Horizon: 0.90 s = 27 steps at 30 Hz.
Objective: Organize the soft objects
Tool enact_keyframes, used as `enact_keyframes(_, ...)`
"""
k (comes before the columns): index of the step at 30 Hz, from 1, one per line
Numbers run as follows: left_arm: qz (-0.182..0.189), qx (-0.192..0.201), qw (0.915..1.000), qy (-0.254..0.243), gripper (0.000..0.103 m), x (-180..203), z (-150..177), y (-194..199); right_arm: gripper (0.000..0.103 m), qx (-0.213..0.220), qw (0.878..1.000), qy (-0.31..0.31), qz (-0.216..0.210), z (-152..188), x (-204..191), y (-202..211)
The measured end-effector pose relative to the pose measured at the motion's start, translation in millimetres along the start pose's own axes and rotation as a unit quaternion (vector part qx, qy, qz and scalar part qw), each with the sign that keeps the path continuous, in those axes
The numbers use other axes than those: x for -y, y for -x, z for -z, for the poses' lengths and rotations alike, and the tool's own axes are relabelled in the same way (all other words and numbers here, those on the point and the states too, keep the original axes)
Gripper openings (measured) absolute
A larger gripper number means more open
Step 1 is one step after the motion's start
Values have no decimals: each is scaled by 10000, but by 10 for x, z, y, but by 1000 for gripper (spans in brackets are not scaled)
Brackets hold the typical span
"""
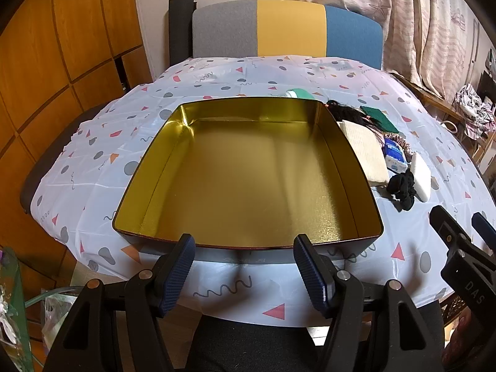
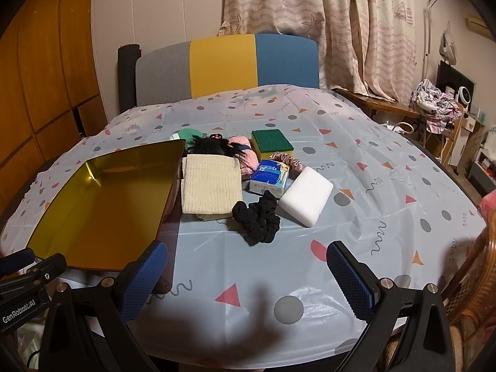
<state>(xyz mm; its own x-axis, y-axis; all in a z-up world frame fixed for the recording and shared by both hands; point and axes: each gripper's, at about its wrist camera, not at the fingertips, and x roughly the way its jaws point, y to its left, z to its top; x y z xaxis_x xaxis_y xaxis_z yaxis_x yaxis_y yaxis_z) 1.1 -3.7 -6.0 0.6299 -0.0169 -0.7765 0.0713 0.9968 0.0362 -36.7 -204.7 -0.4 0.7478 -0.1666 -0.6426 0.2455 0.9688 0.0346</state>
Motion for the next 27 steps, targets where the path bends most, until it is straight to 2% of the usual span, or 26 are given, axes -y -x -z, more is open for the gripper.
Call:
enact_keyframes(17,22,-49,10000,-45,67,4,9,-34,103,-56,10000,-26,24,1,28,-28)
enact_keyframes(27,99,-139,9998,-106,67,23,16,-63,103,-210,9996,-85,180,-18,133,-154)
